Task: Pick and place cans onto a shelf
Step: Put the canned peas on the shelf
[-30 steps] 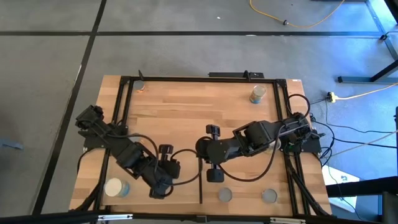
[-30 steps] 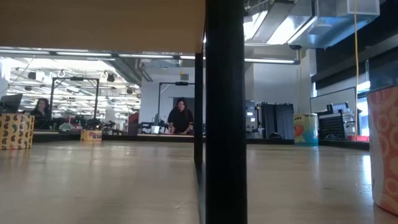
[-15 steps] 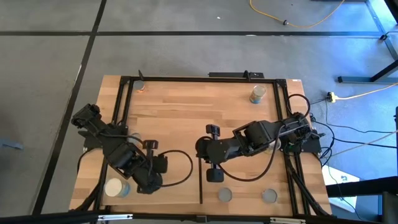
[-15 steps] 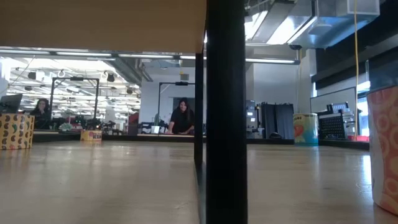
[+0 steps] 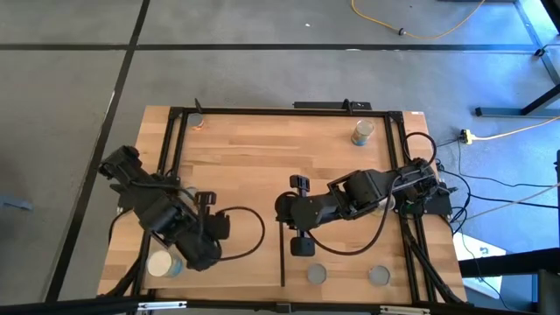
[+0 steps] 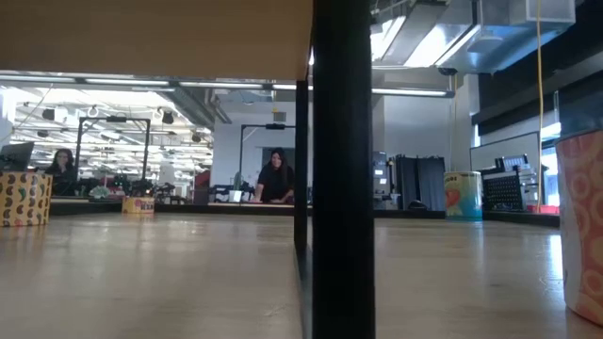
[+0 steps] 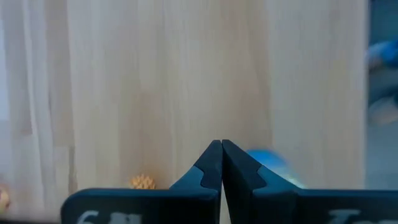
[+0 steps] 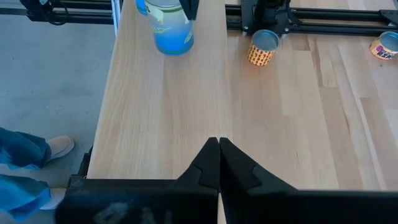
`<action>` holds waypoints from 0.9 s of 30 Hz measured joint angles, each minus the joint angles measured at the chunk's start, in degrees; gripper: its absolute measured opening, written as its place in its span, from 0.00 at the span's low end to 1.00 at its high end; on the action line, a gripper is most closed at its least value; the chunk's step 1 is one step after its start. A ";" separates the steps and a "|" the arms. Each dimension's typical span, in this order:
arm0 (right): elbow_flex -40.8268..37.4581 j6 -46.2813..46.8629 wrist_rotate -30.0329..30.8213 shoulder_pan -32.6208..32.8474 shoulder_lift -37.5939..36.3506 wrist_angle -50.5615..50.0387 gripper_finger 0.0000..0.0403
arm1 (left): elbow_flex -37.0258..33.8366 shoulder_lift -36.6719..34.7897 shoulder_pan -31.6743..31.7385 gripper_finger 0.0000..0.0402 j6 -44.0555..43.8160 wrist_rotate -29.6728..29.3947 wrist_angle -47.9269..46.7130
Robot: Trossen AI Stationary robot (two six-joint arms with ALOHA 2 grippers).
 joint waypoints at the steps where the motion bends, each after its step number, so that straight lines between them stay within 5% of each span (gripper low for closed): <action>1: 0.00 0.00 0.00 0.00 0.00 -0.02 0.00 | 1.53 -0.02 0.00 0.00 0.95 -0.20 0.48; 10: 0.00 -0.07 -0.02 0.00 0.00 -0.02 0.00 | 11.21 -0.24 -3.38 0.00 1.78 7.08 4.86; 27: 0.00 -1.38 -0.02 0.02 0.00 -0.02 0.00 | -1.06 0.25 -9.26 0.00 -3.05 11.70 10.42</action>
